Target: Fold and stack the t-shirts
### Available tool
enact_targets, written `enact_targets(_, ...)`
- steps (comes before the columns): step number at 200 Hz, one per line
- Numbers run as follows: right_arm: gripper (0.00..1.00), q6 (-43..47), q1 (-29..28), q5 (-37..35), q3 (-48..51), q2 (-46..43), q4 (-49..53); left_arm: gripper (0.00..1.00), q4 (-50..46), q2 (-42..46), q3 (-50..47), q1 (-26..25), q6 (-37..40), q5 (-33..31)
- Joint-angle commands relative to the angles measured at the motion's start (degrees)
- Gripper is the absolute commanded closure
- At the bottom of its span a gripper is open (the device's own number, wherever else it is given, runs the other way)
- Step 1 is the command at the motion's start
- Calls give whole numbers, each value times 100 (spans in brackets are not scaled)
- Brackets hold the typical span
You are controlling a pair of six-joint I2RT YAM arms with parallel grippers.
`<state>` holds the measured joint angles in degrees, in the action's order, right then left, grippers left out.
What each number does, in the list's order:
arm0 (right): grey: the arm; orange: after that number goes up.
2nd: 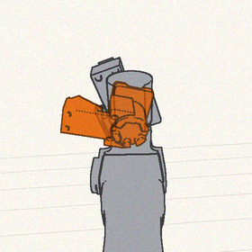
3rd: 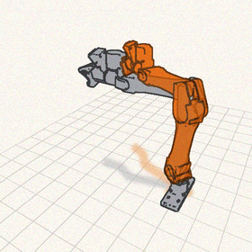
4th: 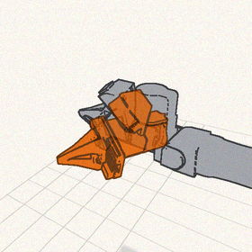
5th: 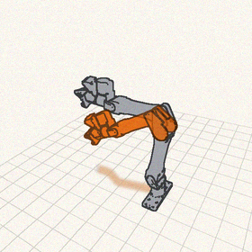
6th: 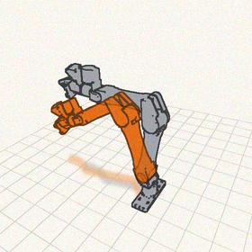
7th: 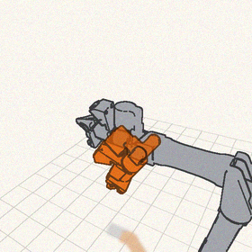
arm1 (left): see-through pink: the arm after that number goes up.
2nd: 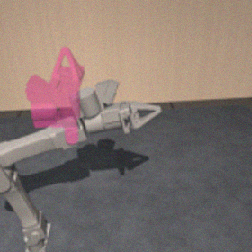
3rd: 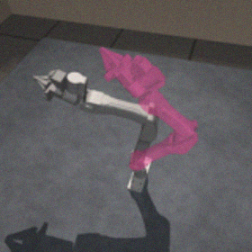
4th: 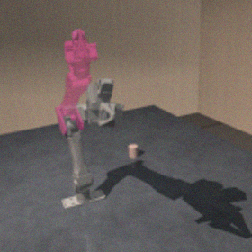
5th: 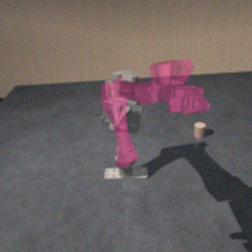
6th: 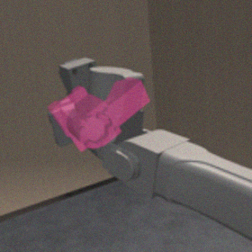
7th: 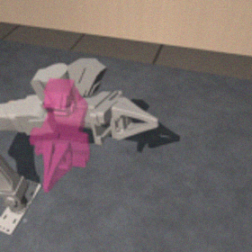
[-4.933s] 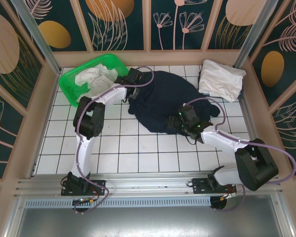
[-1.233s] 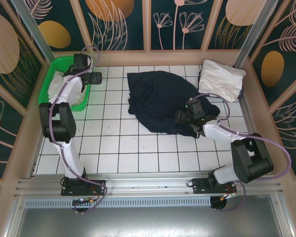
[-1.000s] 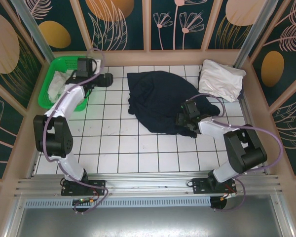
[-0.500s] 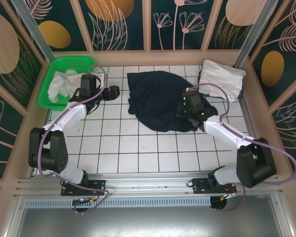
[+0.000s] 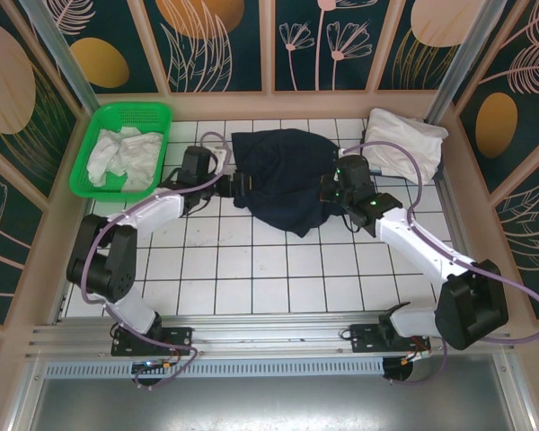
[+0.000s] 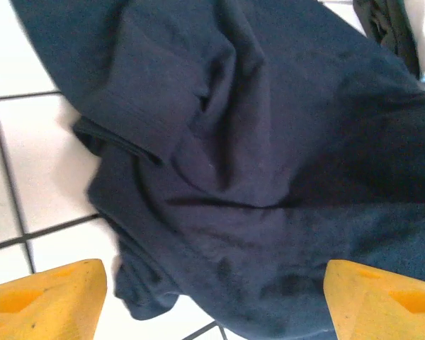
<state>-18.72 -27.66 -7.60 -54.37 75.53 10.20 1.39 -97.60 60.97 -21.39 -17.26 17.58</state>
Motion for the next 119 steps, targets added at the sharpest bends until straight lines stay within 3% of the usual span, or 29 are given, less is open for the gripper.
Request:
enact_targets(1, 100, 99, 96, -130, -75, 180, 17, 21, 259, -493, 53, -33, -107, 23)
enact_targets(39, 100, -54, 133, -19, 333, 191, -207, 23, 173, -1291, 450, -31, -139, -191)
enact_targets(76, 100, -62, 215, -12, 467, 99, -246, 32, 107, -1849, 864, -32, -213, -83)
enact_targets(92, 100, -31, 263, -16, 471, 13, -205, 42, 194, -1797, 849, -35, -267, 2)
enact_targets(119, 100, 38, 347, -14, 418, -254, -171, 74, 197, -1489, 789, -32, -314, 39)
